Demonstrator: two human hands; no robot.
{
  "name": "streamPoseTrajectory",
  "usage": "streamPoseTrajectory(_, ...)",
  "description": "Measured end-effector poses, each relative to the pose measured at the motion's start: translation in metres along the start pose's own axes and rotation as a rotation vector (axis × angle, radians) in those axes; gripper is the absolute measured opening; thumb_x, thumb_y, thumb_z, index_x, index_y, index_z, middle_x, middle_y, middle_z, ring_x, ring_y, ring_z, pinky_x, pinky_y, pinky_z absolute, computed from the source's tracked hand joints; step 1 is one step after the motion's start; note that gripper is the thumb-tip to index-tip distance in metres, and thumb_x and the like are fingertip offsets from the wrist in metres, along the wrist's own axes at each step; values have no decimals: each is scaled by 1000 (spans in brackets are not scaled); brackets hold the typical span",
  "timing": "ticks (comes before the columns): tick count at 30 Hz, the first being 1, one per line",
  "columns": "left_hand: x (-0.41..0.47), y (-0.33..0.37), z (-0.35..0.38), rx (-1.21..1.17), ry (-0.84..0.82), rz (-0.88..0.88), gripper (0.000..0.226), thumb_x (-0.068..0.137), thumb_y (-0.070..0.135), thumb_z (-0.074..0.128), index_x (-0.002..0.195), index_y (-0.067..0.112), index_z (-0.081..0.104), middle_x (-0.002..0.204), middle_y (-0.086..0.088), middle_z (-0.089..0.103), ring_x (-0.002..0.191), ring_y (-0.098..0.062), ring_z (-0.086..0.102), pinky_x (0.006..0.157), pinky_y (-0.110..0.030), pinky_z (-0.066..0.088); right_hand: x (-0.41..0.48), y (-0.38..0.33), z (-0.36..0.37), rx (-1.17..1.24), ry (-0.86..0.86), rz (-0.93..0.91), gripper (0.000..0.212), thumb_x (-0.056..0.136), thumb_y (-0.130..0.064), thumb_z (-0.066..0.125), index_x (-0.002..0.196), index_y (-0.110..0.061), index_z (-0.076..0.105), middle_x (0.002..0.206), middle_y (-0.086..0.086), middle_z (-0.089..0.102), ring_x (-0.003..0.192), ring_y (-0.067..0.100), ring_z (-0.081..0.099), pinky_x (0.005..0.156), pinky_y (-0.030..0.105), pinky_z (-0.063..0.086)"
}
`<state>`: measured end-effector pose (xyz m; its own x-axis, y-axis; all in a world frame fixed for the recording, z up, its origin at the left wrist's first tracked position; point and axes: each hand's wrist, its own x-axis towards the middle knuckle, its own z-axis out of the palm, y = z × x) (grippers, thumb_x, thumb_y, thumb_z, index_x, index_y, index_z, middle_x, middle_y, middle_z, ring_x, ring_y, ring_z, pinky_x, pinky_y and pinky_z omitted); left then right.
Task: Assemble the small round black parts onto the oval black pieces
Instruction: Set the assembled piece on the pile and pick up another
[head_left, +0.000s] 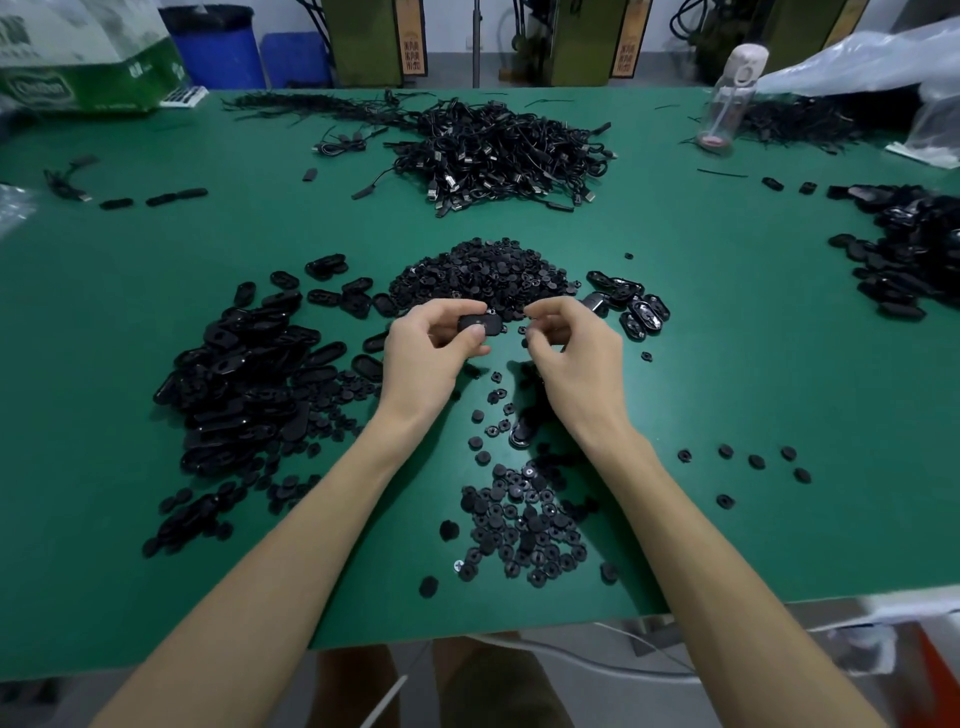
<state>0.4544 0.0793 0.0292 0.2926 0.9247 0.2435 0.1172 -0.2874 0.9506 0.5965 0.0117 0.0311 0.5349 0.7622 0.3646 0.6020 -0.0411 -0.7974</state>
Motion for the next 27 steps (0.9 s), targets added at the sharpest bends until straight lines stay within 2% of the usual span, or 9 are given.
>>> streamPoseTrajectory(2,-1,1,3,85,-4,64,22,95,2,71,116,10,75,107,-8,69,76,-13,76,73,-15,55,1,-1,-1,59,11,44,19,96,-8,63,109,-16,74,95,-6,73,89,5,67,83,19,53)
streamPoseTrajectory(4,-2,1,5,123,-6,81,22,96,2,70,116,11,75,111,-9,66,75,-13,76,71,-14,54,0,-2,-2,81,-3,53,21,97,-7,61,108,-16,76,94,-9,75,90,2,68,84,16,53)
streamPoseTrajectory(8,-2,1,3,123,22,63,23,96,1,70,116,10,74,107,-15,67,77,-18,76,70,-12,52,-2,-2,-2,49,-54,45,26,102,-5,55,109,-17,77,97,-9,75,95,-1,67,87,10,48)
streamPoseTrajectory(18,-6,5,6,54,-1,55,22,93,1,73,114,9,75,93,-7,76,74,-17,75,66,-15,55,-2,4,-3,115,-59,94,23,105,-6,53,112,-15,73,99,-4,71,89,0,64,78,10,45)
streamPoseTrajectory(22,-6,4,4,2,9,28,19,93,0,72,112,5,73,94,-10,76,77,-17,76,69,-20,59,-3,2,-3,98,-20,21,25,104,-4,55,108,-19,74,103,-1,65,89,-3,64,80,8,44)
streamPoseTrajectory(24,-5,2,4,-34,15,19,18,95,-1,70,111,5,71,96,-11,76,80,-15,78,72,-24,61,-3,1,-2,106,-8,-12,27,103,-2,55,108,-19,75,104,-1,62,89,1,67,82,14,48)
streamPoseTrajectory(27,-4,-1,5,-52,8,17,16,96,-2,67,110,6,69,98,-10,76,83,-14,78,75,-28,63,-2,2,-2,126,-24,30,26,103,-3,55,109,-16,76,106,2,67,90,5,71,86,29,57)
